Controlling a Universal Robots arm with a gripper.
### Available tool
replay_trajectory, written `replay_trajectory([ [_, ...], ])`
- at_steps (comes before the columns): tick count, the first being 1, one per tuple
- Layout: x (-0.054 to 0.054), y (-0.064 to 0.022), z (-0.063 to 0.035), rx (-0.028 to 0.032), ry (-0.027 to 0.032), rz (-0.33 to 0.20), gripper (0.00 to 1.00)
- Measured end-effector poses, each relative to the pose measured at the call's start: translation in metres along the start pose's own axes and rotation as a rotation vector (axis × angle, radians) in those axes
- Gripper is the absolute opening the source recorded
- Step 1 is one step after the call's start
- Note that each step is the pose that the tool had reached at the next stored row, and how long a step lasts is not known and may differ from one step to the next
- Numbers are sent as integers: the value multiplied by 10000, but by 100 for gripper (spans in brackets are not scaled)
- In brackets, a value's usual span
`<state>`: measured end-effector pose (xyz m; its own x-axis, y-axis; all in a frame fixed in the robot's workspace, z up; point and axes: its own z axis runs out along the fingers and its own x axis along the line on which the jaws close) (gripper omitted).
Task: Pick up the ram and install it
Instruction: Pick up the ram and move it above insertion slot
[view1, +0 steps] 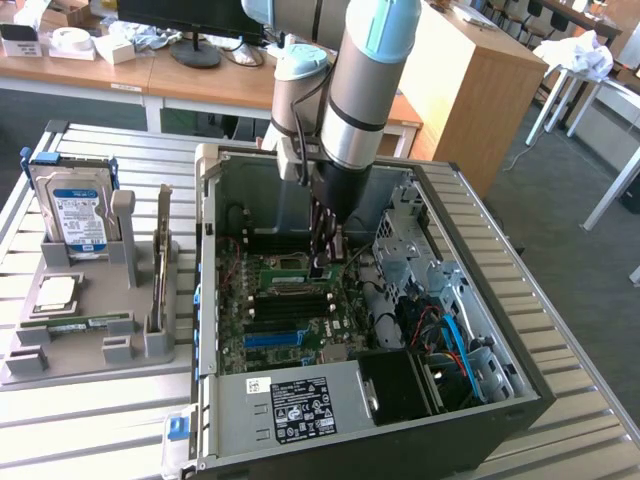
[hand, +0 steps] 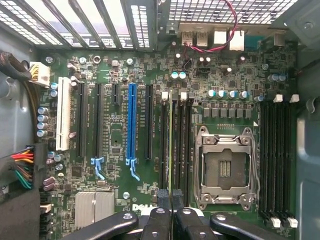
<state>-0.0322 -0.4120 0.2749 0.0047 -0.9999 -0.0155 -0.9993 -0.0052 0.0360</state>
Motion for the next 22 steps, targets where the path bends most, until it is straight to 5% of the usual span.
replay_trajectory([
  [22,1,-5,124,1,-3,0,12],
])
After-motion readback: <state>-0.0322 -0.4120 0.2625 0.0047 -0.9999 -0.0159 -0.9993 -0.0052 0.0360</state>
